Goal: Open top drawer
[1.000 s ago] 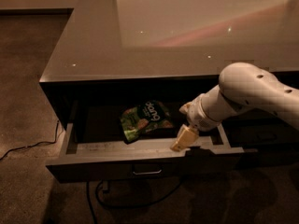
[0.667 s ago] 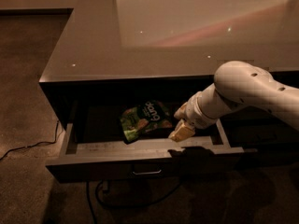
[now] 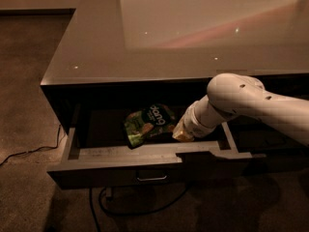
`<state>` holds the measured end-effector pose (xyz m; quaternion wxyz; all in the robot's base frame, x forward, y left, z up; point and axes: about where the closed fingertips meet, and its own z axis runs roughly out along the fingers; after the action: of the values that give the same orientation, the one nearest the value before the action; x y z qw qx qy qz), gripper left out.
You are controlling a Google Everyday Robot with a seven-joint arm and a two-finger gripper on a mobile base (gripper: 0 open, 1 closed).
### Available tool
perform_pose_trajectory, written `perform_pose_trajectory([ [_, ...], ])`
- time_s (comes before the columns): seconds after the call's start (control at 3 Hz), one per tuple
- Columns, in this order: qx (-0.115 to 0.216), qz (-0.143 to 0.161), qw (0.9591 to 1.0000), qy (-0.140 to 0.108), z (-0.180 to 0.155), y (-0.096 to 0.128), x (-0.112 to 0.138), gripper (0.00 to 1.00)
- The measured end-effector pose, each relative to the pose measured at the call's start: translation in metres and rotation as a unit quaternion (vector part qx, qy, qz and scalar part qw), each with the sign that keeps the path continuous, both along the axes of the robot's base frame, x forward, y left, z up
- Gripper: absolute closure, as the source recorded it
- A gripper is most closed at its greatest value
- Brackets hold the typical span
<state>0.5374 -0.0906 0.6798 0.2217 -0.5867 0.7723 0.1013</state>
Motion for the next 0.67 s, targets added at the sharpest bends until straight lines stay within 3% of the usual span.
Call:
perform_pose_trajectory([
  [0.33, -0.005, -0.001, 0.9999, 0.015, -0.025, 0.0, 0.007, 1.0],
  [0.67, -0.009, 0.002, 0.9997, 0.024, -0.041, 0.0, 0.004, 1.0],
])
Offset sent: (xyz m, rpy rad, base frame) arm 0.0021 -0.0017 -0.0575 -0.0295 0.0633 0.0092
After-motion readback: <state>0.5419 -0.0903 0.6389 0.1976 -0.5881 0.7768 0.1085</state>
